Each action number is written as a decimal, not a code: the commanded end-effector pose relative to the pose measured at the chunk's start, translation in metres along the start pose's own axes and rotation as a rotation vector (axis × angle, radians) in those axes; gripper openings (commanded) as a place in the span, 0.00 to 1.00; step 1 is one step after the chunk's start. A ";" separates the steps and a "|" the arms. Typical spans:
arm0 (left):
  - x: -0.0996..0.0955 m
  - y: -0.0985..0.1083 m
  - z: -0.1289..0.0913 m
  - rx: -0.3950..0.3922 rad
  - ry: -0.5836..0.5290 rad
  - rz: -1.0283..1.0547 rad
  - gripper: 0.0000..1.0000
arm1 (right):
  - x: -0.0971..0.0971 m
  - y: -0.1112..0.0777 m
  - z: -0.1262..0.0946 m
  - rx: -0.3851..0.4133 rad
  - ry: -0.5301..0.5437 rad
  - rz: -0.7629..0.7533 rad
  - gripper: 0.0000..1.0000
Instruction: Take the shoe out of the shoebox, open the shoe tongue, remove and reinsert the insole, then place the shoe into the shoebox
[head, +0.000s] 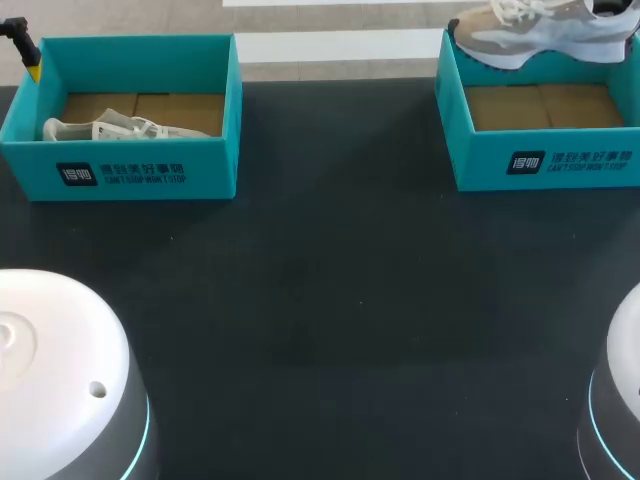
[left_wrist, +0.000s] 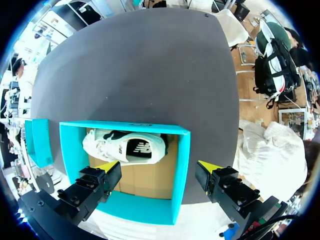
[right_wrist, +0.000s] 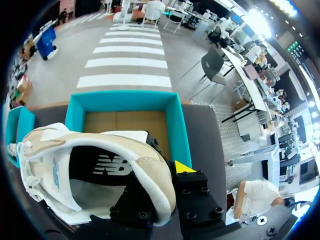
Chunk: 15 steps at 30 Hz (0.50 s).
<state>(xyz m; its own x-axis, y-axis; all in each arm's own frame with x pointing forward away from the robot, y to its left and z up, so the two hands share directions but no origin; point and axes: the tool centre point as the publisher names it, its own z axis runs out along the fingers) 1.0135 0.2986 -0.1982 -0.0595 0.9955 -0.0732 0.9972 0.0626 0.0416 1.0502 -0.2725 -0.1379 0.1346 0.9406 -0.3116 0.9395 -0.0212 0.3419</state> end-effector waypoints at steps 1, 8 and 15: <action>0.000 -0.001 0.000 -0.002 0.003 0.000 1.00 | -0.002 -0.003 -0.001 -0.027 0.003 0.001 0.00; 0.000 -0.001 0.000 -0.002 0.003 0.000 1.00 | 0.017 -0.031 -0.018 0.000 -0.078 -0.059 0.00; 0.000 -0.001 0.000 -0.002 0.003 0.000 1.00 | 0.071 -0.092 -0.062 0.098 -0.042 -0.051 0.00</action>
<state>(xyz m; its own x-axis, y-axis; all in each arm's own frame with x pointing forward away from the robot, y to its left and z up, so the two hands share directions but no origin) 1.0135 0.2987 -0.1982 -0.0596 0.9955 -0.0732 0.9972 0.0628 0.0417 0.9797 -0.2068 -0.1500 0.0979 0.9296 -0.3553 0.9735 -0.0153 0.2283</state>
